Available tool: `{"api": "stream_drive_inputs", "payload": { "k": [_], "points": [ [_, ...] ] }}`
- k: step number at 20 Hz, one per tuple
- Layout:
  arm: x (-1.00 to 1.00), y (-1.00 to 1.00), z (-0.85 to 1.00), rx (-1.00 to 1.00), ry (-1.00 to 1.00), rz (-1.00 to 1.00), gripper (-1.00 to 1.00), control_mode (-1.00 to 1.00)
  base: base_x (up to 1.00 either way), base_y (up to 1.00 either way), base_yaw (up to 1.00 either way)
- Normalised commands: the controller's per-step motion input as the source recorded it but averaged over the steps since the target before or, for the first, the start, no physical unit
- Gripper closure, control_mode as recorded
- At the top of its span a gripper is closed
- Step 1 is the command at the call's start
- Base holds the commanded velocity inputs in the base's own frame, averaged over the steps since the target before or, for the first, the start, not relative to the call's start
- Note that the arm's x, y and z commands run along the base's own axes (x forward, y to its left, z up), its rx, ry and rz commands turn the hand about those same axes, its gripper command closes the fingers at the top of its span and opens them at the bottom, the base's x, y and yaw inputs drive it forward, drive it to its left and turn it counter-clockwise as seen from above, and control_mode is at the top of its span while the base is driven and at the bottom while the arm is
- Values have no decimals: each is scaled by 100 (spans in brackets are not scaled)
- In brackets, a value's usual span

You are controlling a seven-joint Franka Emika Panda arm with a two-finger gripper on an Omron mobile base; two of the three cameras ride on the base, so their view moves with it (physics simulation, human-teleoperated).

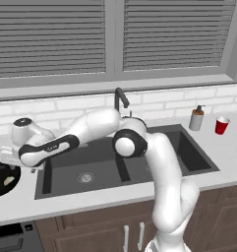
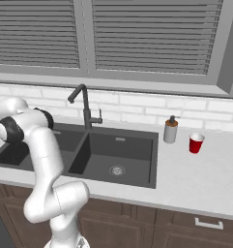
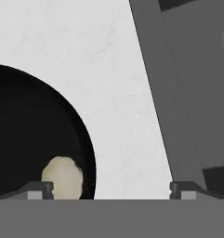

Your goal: Pick the garlic from the sink and place it in the bowl. Then pick the bowl and place it in the microwave. Then close the microwave door and press the start button.

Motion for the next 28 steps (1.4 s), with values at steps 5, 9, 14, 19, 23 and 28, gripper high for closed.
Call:
{"api": "stream_drive_inputs", "payload": {
  "k": [5, 9, 14, 19, 23, 28],
  "points": [
    [51, 56, -1, -1, 19, 0, -100, -100, 0, 0, 0],
    [39, 55, -10, -4, 18, 0, -100, -100, 0, 0, 0],
    [14, 27, -30, -2, 5, 0, -100, -100, 0, 0, 0],
    [-12, 13, -18, 0, -2, 0, 100, -100, 0, 0, 0],
    [-49, -1, 0, 0, -16, 0, 100, -100, 0, 0, 0],
    [-42, -60, -2, 11, -9, -6, 100, -100, 0, 0, 0]
  ]
}}
